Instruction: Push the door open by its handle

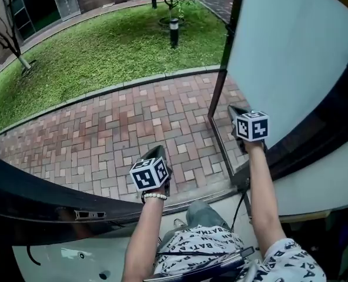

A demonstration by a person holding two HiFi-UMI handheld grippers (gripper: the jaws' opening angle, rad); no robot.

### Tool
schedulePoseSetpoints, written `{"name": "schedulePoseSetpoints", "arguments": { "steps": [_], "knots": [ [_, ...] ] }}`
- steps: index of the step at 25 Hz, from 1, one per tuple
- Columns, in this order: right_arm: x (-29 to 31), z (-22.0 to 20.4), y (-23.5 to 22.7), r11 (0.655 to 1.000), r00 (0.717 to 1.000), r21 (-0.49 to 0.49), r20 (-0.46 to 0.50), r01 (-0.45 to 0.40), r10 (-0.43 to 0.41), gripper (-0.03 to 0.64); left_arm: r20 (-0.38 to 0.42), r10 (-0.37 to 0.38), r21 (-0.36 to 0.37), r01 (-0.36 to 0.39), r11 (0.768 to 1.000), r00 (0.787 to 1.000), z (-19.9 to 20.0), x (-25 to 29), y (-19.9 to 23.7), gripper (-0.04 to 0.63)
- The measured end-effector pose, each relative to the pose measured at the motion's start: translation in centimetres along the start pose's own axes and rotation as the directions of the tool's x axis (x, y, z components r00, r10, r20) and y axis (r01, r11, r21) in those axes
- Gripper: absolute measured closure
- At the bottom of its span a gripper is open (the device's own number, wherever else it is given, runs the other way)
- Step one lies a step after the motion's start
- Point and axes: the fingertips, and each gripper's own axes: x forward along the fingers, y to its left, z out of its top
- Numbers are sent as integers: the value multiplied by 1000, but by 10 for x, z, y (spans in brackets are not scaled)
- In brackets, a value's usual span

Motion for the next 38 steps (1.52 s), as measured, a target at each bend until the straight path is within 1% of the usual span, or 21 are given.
{"name": "schedulePoseSetpoints", "arguments": {
  "steps": [3, 6, 9, 14, 19, 23, 26, 29, 32, 38],
  "knots": [
    [-17, -24, 20, 999, 999, 16, 15, -42, 42, 621, 18, -3, -13, 4, 1000, 1000, -11, -15, -8, 609],
    [-34, -43, 38, 998, 998, 9, 12, -58, 58, 620, 28, 5, -18, -5, 1000, 1000, -22, -33, -14, 609],
    [-53, -55, 52, 997, 997, -33, -4, -73, 73, 620, 27, 5, -30, -4, 1000, 1000, -36, -46, -24, 609],
    [-100, -88, 89, 978, 988, -143, -35, -152, 148, 618, 22, 20, -32, -20, 999, 1000, -79, -75, -54, 609],
    [-161, -144, 122, 956, 973, -181, -80, -229, 218, 617, 35, 45, -36, -44, 998, 998, -125, -120, -86, 609],
    [-209, -184, 140, 942, 955, -168, -111, -290, 274, 618, 46, 75, -44, -73, 996, 996, -160, -163, -112, 609],
    [-247, -210, 148, 941, 950, -165, -151, -296, 273, 618, 34, 96, -43, -94, 995, 995, -190, -196, -131, 609],
    [-277, -224, 159, 940, 942, -150, -195, -306, 275, 618, 20, 115, -49, -114, 992, 993, -210, -229, -145, 609],
    [-303, -236, 169, 934, 933, -136, -198, -329, 300, 618, 16, 121, -56, -120, 991, 992, -227, -256, -157, 609],
    [-343, -255, 190, 927, 924, -117, -188, -357, 332, 618, 10, 108, -49, -107, 993, 994, -253, -293, -173, 609]
  ]
}}
